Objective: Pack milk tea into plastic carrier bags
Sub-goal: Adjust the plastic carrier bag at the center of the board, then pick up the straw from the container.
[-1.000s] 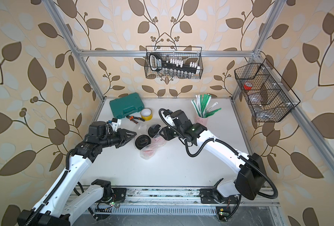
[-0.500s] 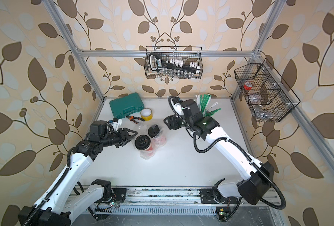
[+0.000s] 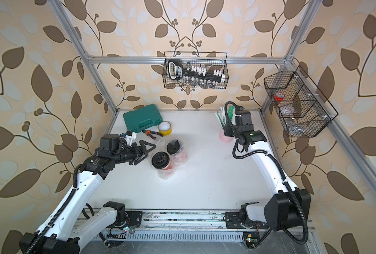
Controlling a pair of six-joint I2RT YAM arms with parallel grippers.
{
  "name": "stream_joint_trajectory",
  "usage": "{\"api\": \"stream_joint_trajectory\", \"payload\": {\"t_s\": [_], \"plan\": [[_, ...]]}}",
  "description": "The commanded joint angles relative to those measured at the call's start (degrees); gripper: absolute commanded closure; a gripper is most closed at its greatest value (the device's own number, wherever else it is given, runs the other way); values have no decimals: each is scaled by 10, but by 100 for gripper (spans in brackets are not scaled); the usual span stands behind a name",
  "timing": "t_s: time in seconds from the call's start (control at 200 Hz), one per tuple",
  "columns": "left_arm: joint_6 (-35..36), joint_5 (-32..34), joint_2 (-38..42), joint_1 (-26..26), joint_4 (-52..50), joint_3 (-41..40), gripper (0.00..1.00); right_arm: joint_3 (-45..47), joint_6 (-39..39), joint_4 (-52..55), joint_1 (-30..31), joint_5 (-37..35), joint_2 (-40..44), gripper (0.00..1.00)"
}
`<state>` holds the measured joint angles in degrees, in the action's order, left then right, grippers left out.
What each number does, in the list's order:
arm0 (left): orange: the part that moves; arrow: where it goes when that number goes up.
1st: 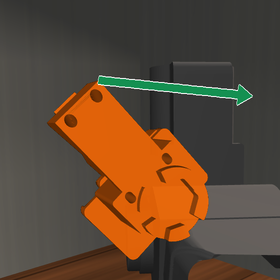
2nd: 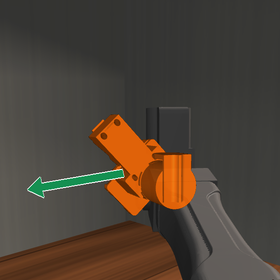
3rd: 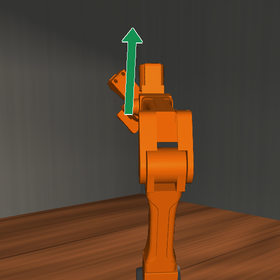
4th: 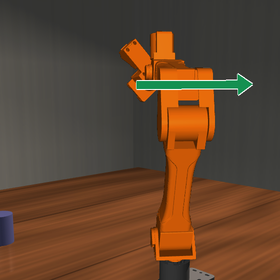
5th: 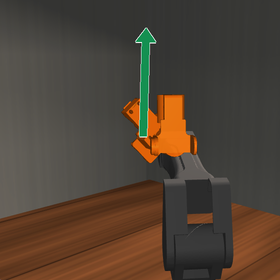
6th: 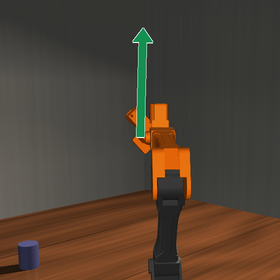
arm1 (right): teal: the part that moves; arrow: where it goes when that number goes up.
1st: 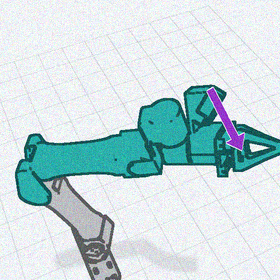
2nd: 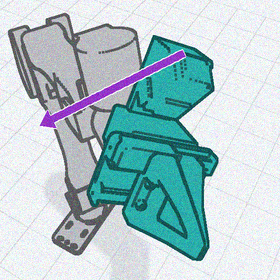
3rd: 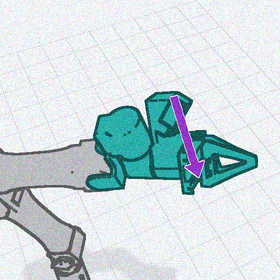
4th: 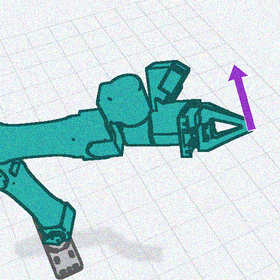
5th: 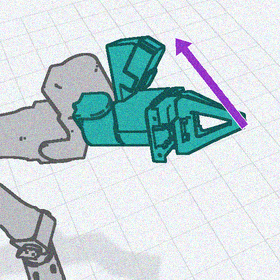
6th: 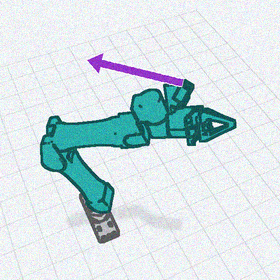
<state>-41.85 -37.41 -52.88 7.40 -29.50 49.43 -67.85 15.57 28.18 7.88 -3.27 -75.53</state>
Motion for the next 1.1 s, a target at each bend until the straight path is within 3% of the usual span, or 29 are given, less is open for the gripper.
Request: {"api": "stream_joint_trajectory", "payload": {"t_s": [0.0,0.16,0.37,0.495,0.76,1.1], "plan": [[18,5,-2,-6,-4,27,11,14,0,-38,1,-1,-10,51],[20,8,-2,-6,-8,30,10,4,-2,-76,1,7,-58,53],[19,8,-5,-7,-3,30,10,7,-2,-92,2,-77,-96,59],[20,6,-9,-7,-2,31,11,12,-1,-113,1,-97,-102,68],[19,5,-10,-8,1,29,11,9,5,-104,3,-89,-83,93],[18,1,-15,-9,10,27,12,-75,2,6,9,-80,-15,100]]}}
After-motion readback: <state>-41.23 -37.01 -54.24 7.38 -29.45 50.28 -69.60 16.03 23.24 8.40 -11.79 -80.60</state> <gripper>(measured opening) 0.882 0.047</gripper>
